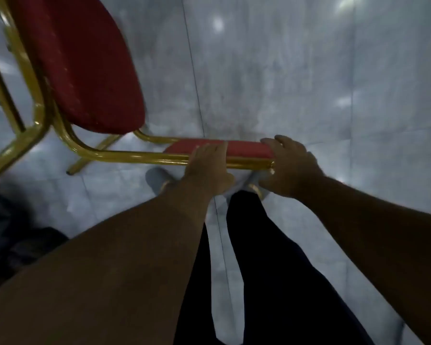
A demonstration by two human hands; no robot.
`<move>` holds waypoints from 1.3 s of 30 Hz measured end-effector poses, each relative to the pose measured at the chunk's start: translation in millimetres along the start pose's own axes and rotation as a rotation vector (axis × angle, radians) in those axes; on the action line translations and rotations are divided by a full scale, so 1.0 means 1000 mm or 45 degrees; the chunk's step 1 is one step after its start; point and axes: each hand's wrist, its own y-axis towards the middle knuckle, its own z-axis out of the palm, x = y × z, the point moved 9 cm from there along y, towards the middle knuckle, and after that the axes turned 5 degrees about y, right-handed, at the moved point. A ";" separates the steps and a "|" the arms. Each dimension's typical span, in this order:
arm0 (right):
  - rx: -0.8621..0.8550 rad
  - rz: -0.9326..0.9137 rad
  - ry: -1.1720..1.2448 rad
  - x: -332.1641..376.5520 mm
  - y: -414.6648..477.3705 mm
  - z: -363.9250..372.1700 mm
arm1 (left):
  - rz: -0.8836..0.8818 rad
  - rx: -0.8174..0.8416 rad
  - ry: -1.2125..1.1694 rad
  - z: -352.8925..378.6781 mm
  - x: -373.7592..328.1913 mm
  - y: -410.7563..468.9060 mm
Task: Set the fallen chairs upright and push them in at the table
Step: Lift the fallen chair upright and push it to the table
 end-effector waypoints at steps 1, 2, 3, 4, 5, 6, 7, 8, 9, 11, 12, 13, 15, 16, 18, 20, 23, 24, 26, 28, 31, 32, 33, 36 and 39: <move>-0.025 -0.095 -0.002 0.001 0.009 0.015 | 0.020 -0.006 0.059 0.011 0.002 0.007; -0.045 -0.158 -0.039 0.001 0.015 0.026 | 0.039 -0.063 0.118 0.017 0.003 0.014; -0.036 -0.187 -0.088 -0.006 0.021 0.045 | 0.032 -0.137 0.174 0.025 0.007 0.018; -0.035 -0.187 -0.099 -0.011 0.025 0.056 | 0.020 -0.216 0.242 0.027 0.008 0.019; -0.082 -0.186 -0.099 -0.016 0.031 0.063 | 0.002 -0.313 0.285 0.027 0.007 0.021; -0.121 -0.178 -0.088 -0.017 0.035 0.064 | -0.008 -0.385 0.338 0.026 0.005 0.021; -0.176 -0.206 -0.076 -0.018 0.038 0.062 | -0.009 -0.447 0.385 0.027 0.004 0.022; -0.212 -0.237 -0.054 -0.016 0.038 0.058 | 0.003 -0.506 0.424 0.025 0.003 0.021; -0.222 -0.269 -0.031 -0.017 0.038 0.058 | 0.021 -0.537 0.440 0.025 0.004 0.020; -0.209 -0.334 0.032 -0.019 0.035 0.053 | 0.125 -0.563 0.427 0.026 -0.003 0.020; -0.204 -0.367 0.064 -0.021 0.034 0.050 | 0.219 -0.572 0.395 0.026 -0.011 0.020; -0.212 -0.389 0.083 -0.024 0.034 0.049 | 0.304 -0.585 0.365 0.027 -0.021 0.020; -0.242 -0.394 0.089 -0.027 0.034 0.046 | 0.407 -0.595 0.315 0.024 -0.039 0.020; -0.261 -0.390 0.089 -0.027 0.033 0.046 | 0.407 -0.567 0.304 0.026 -0.043 0.021; -0.307 -0.419 0.054 -0.023 0.029 0.045 | 0.352 -0.492 0.324 0.031 -0.040 0.025; -0.344 -0.442 0.006 -0.016 0.023 0.044 | 0.338 -0.528 0.392 0.029 -0.035 0.024; -0.443 -0.419 -0.051 -0.003 0.011 0.041 | 0.407 -0.687 0.509 0.022 -0.031 0.011; -0.471 -0.410 -0.064 0.003 0.006 0.039 | 0.422 -0.704 0.500 0.020 -0.029 0.005; -0.519 -0.431 -0.098 0.011 -0.003 0.037 | 0.436 -0.730 0.452 0.013 -0.027 -0.008; -0.615 -0.471 -0.135 0.017 -0.017 0.032 | 0.453 -0.765 0.408 0.004 -0.025 -0.023; -0.790 -0.569 -0.113 0.031 -0.048 0.019 | 0.479 -0.791 0.277 -0.012 -0.021 -0.048; -0.835 -0.599 -0.098 0.037 -0.059 0.013 | 0.472 -0.775 0.224 -0.018 -0.019 -0.057; -0.859 -0.629 -0.070 0.043 -0.070 0.008 | 0.462 -0.763 0.178 -0.024 -0.018 -0.066; -0.845 -0.653 0.033 0.055 -0.101 -0.004 | 0.470 -0.805 0.082 -0.048 -0.012 -0.102; -0.900 -0.611 0.122 0.063 -0.134 -0.011 | 0.508 -0.830 0.013 -0.067 0.003 -0.138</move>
